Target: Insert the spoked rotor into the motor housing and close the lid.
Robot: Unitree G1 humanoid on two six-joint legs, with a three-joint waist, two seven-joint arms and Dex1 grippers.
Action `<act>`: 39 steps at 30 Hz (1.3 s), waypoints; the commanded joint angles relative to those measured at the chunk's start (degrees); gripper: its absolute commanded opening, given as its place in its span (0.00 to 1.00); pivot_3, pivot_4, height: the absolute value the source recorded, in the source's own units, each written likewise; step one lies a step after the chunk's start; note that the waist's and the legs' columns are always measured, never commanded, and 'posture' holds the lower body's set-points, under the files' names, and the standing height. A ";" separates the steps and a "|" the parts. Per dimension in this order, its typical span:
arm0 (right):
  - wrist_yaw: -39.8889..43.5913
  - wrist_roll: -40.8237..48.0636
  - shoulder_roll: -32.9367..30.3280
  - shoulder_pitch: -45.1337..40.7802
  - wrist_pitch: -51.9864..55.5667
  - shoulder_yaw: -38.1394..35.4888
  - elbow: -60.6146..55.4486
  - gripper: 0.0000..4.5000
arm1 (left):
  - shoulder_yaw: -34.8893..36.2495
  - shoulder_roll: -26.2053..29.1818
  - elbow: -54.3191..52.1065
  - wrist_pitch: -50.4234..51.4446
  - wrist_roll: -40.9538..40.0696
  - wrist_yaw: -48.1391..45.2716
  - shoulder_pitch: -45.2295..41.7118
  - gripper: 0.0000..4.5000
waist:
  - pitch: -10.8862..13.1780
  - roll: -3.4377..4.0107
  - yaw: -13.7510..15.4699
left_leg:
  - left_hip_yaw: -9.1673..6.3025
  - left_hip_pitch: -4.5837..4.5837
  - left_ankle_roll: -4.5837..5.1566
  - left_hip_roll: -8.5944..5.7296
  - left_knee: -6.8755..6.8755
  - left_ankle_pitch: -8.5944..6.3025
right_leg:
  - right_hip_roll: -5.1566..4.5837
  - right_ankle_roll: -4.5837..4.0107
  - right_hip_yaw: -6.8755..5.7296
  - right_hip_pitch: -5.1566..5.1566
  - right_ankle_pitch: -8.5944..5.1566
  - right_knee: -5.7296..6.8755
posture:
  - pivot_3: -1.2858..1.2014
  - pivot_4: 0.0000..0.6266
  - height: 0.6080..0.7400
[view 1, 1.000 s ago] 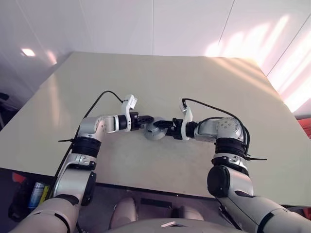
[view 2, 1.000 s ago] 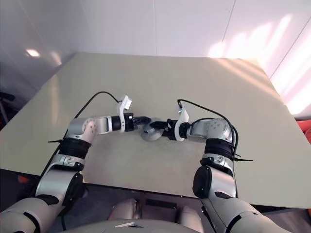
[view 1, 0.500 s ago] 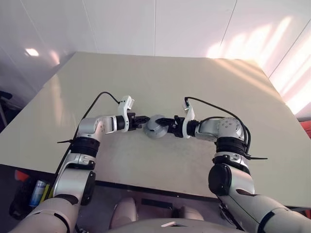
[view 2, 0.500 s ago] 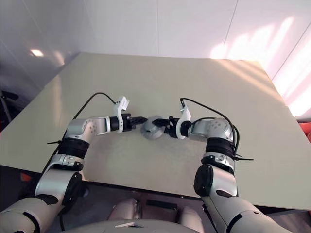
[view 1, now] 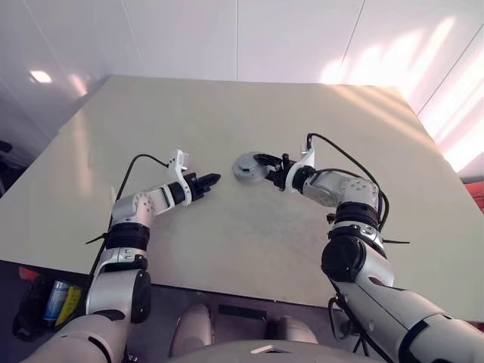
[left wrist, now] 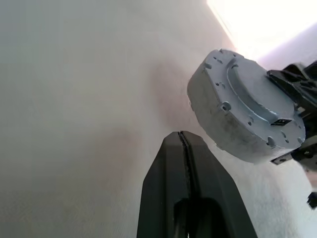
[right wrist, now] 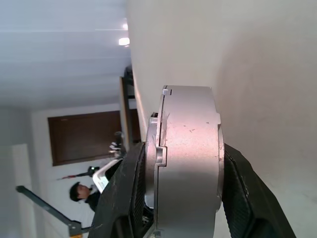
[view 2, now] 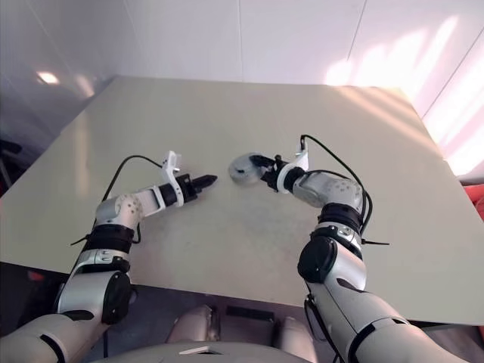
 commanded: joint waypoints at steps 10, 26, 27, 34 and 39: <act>-1.44 12.89 1.62 -4.20 2.96 -0.57 -4.07 0.46 | 16.96 -0.81 -4.10 3.19 -16.14 7.35 1.21 0.33 | 0.01 0.01 0.61 | 0.00 -0.30 -0.06 0.14 0.56 -0.23 | -0.03 -0.01 -0.08 -0.12 0.01 0.31 | 0.52 0.00 1.00; -0.59 16.47 0.97 -2.82 5.14 3.48 -6.10 0.46 | 20.61 -4.25 -5.20 25.68 -35.37 12.12 1.08 0.91 | 0.01 0.01 1.41 | -0.04 -0.28 -0.21 0.12 0.68 -0.14 | -0.04 0.06 -0.08 -0.05 0.14 0.34 | 0.52 0.00 1.00; -0.37 17.07 1.04 -2.63 5.77 3.73 -6.68 0.46 | 20.60 -4.66 -5.03 25.92 -35.90 12.64 0.86 0.91 | 0.01 0.01 1.42 | -0.04 -0.28 -0.21 0.11 0.68 -0.14 | -0.04 0.07 -0.08 -0.04 0.15 0.34 | 0.52 0.00 1.00; 0.50 21.39 2.01 -0.81 12.16 6.04 -11.85 0.46 | 20.60 -5.95 -2.88 26.09 -38.33 13.88 -1.29 0.91 | 0.01 0.00 1.43 | -0.08 -0.27 -0.21 0.10 0.68 -0.14 | -0.04 0.12 -0.08 -0.02 0.18 0.33 | 0.52 0.00 1.00; -0.43 22.09 3.50 1.99 14.51 8.26 -14.81 0.46 | 19.90 -6.74 -2.50 26.75 -39.82 13.86 -2.42 0.91 | 0.00 0.00 1.43 | -0.12 -0.25 -0.22 0.08 0.68 -0.14 | -0.04 0.16 -0.08 0.03 0.20 0.31 | 0.52 0.00 1.00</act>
